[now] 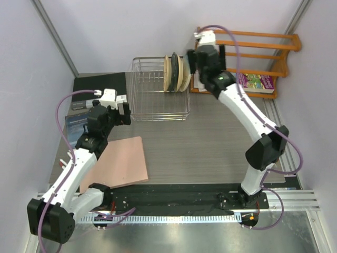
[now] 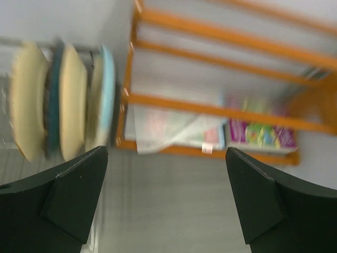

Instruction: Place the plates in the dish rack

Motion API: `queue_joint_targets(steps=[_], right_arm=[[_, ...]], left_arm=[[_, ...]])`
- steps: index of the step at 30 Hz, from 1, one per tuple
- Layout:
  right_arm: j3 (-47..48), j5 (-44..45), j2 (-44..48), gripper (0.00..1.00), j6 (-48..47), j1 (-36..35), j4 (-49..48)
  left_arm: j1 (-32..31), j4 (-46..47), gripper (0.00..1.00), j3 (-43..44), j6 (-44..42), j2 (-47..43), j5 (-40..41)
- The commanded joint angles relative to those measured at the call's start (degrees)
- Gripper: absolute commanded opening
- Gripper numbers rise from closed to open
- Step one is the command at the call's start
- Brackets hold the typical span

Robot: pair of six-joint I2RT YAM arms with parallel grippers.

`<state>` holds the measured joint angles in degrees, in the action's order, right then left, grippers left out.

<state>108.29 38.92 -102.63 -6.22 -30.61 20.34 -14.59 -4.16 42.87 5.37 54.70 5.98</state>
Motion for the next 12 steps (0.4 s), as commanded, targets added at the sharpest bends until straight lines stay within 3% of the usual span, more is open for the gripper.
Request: queue_joint_targets(steps=[1, 6, 12], right_arm=[[-8.42, -26.97, 6.81, 1.00, 17.02, 9.25, 21.59], [-17.66, -13.37, 16.38, 1.00, 14.93, 9.25, 24.04], [-28.92, -9.12, 23.70, 1.00, 13.59, 9.52, 19.57]], left_arm=[[0.18, -0.40, 0.99, 5.46, -1.94, 4.01, -0.97], [0.53, -3.48, 0.99, 10.47, -0.88, 10.06, -0.09], [0.70, -0.23, 1.00, 11.88, -2.11, 14.29, 0.00]])
